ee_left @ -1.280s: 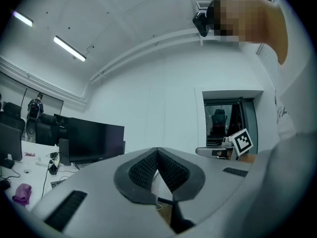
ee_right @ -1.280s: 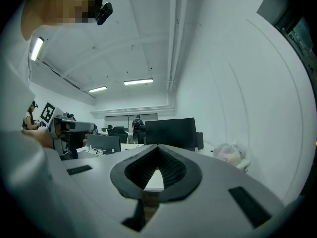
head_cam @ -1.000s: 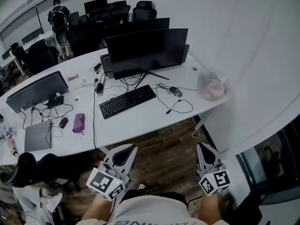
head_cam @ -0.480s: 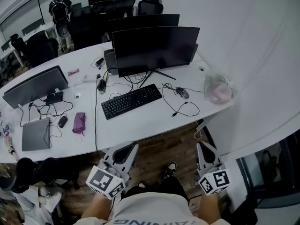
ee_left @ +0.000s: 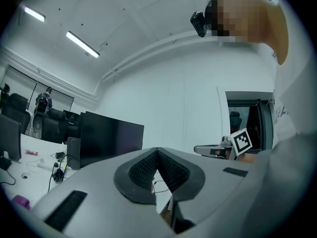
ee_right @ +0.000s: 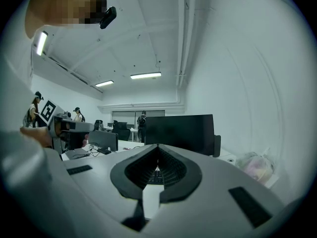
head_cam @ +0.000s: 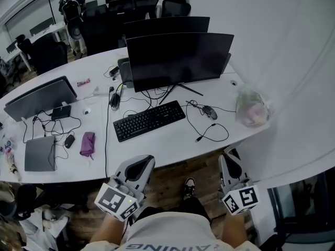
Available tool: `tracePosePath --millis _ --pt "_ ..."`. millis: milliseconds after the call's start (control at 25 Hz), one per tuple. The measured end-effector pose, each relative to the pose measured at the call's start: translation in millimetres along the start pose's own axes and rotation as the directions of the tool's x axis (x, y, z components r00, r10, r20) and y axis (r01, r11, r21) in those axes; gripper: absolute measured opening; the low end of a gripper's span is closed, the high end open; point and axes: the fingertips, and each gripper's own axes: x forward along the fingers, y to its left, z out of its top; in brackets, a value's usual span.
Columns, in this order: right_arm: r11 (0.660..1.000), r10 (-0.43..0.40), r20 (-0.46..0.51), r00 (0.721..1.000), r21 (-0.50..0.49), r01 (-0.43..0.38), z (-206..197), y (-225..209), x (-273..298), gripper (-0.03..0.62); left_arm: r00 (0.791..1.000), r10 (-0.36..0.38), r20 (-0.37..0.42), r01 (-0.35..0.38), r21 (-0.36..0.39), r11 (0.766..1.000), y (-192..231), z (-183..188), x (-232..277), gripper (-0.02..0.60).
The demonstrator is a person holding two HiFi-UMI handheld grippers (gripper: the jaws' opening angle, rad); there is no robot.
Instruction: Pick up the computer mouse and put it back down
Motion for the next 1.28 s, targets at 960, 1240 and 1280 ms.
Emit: tracePosePath --millis 960,1240,1280 --pt "0.990 0.139 -0.122 0.983 0.053 -0.133 -43.0 -239.0 167.3 0.021 0.963 0.245 -0.113 -0.246 0.007 0.969 42.3 -28.5 239.3 0.005" --pt "0.991 0.137 -0.229 0.964 0.045 -0.130 -93.4 -259.2 198.0 0.023 0.947 0.256 -0.193 -0.265 -0.021 0.964 48.8 -63.3 260.8 0.005" --pt "0.991 0.130 -0.251 0.959 0.041 -0.124 -101.0 -259.7 202.5 0.023 0.946 0.254 -0.200 -0.265 -0.032 0.964 52.1 -68.1 262.6 0.005"
